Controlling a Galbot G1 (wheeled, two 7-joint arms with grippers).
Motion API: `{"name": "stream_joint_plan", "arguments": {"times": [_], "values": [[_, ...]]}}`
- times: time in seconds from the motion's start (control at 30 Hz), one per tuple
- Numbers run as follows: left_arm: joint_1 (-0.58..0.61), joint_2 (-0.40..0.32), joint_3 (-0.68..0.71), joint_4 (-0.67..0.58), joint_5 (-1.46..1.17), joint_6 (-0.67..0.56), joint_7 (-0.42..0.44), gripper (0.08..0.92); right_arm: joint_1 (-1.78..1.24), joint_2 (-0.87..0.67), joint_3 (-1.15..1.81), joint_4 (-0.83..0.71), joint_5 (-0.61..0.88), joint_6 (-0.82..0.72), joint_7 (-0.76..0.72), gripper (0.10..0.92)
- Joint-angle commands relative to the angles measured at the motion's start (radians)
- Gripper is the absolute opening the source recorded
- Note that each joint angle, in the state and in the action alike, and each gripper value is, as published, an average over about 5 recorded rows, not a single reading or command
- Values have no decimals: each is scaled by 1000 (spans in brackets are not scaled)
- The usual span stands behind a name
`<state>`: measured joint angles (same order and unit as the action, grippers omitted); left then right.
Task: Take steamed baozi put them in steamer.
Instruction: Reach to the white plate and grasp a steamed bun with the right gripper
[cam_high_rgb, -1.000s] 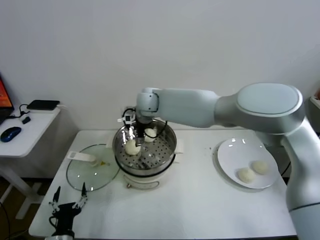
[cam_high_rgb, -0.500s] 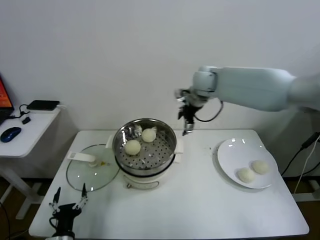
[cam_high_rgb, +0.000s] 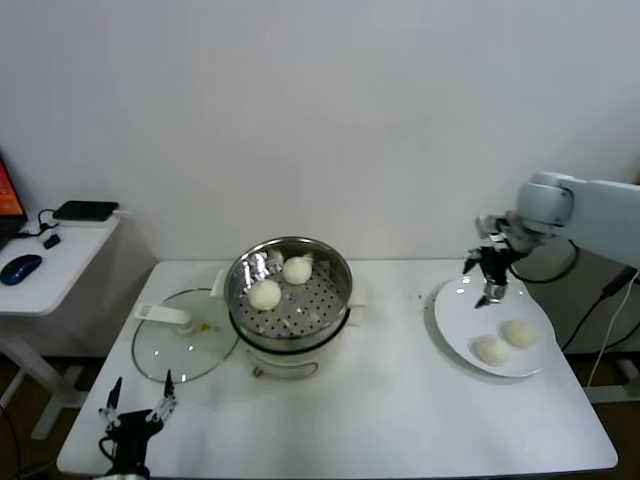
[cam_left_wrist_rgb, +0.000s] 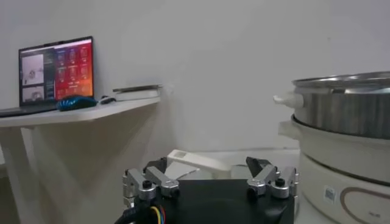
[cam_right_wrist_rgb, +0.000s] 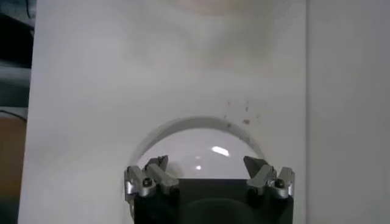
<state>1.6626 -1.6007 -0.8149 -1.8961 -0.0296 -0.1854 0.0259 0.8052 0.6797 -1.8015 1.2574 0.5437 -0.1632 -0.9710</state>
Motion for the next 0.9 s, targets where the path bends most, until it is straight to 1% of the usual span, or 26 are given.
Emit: {"name": "stream_joint_plan", "arguments": {"times": [0.03,0.37,0.9], "values": [[2,-2,-1,7,6,-3,0,823,-176,-140,93,-21,-151,35,-8,823],[-1,-8,-4,15,14,-6,-2,823,-361,-128,247,-78,-220,31,17,823],[0,-10,-8,20,17,-8,-3,823,-500,-62,378,-173,-255,32,26,823]]}}
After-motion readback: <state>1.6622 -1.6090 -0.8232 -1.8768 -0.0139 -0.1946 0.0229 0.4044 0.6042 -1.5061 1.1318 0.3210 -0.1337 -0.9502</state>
